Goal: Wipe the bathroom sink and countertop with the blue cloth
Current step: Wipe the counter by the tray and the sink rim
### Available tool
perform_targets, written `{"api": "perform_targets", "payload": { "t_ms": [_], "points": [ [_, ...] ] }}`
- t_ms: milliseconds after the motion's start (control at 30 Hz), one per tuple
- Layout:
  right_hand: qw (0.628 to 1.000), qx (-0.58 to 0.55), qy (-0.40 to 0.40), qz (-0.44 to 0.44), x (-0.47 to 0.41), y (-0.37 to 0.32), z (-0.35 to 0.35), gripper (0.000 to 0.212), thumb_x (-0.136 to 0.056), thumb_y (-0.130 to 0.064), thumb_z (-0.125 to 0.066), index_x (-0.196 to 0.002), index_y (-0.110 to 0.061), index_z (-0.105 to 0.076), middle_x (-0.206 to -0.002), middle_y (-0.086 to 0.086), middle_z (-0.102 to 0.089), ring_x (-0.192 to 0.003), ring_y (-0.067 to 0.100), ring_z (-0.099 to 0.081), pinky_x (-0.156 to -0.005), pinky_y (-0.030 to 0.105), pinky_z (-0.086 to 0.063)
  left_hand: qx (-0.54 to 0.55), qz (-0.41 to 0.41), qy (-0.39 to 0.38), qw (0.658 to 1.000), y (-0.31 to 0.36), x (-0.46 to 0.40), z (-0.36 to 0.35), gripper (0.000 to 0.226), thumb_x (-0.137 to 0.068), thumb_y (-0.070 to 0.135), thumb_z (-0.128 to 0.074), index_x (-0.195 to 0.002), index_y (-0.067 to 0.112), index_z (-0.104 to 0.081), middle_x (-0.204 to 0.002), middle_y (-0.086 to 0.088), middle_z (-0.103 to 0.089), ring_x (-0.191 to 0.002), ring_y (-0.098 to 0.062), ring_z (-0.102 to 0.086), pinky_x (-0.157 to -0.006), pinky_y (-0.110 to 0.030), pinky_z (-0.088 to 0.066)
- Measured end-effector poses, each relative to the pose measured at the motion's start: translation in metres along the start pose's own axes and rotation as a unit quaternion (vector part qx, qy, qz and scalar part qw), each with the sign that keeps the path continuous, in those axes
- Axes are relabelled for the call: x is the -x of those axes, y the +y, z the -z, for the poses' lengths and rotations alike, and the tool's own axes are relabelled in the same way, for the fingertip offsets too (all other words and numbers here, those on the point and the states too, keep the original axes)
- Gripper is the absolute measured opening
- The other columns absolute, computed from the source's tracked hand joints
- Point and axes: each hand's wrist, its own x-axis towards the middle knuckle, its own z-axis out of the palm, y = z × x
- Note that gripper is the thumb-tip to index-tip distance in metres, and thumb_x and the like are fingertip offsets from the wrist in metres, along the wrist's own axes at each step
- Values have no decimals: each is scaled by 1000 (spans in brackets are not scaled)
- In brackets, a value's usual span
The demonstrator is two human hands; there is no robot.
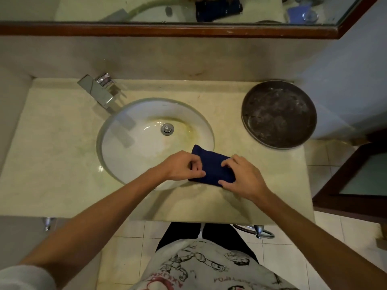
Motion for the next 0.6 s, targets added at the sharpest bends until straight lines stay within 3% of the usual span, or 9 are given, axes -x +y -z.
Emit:
{"api": "perform_targets", "payload": {
  "t_ms": [100, 200, 300, 400, 467, 500, 533, 600],
  "points": [
    [982, 178, 53, 20, 0, -16, -31, 73, -75, -46, -74, -137, -13, -54, -127, 9, -57, -115, 30, -53, -95, 44, -47, -17, 80, 176, 981, -36, 24, -13, 15, -93, 43, -63, -85, 31, -67, -86, 15, -69, -75, -6, -62, -70, -30, -50],
    [966, 254, 46, 19, -8, -23, -51, 74, -72, -30, -72, -137, -1, -54, -125, 20, -59, -116, 38, -55, -102, 49, -44, -56, 155, 225, 960, -75, 46, -29, 18, -97, 39, -57, -89, 26, -67, -90, 13, -66, -79, -11, -61, -70, -29, -45],
    [950, 303, 53, 51, -22, -21, -49, 49, -78, -17, -70, -122, -1, -59, -107, 17, -64, -93, 32, -62, -84, 41, -51, -62, 224, 253, 939, -106, 65, -38, 19, -96, 37, -55, -84, 26, -64, -91, 9, -65, -80, -17, -62, -70, -30, -45],
    [955, 289, 17, 62, -51, -17, -20, 28, -79, -12, -69, -105, -10, -60, -91, 7, -64, -74, 25, -61, -64, 35, -48, -47, 259, 271, 926, -127, 76, -42, 22, -98, 38, -52, -84, 26, -63, -92, 6, -65, -81, -17, -63, -73, -34, -51],
    [986, 166, -18, 5, -79, -13, 8, 27, -82, -20, -67, -106, -14, -58, -92, 5, -63, -79, 28, -63, -64, 33, -45, -31, 273, 289, 917, -137, 77, -42, 22, -99, 37, -51, -85, 25, -63, -91, 6, -65, -82, -17, -64, -73, -34, -52],
    [997, 43, -50, -43, -90, -12, 22, 26, -83, -22, -67, -107, -15, -59, -92, 5, -62, -82, 29, -63, -66, 33, -45, -20, 277, 303, 912, -143, 77, -40, 22, -99, 37, -51, -84, 26, -63, -90, 7, -65, -82, -17, -64, -72, -34, -51],
    [983, -121, -89, -101, -98, -13, 37, 23, -86, -19, -66, -107, -15, -60, -95, 7, -64, -86, 28, -63, -68, 33, -47, -10, 283, 317, 905, -147, 77, -38, 22, -98, 37, -51, -84, 26, -63, -89, 7, -65, -81, -18, -64, -71, -33, -50],
    [867, -423, -164, -207, -103, -15, 55, 16, -90, -11, -57, -105, -10, -63, -101, 13, -67, -90, 26, -64, -73, 34, -51, 3, 291, 342, 893, -154, 76, -32, 22, -98, 37, -51, -85, 25, -63, -88, 7, -65, -80, -18, -64, -71, -33, -51]
  ]
}}
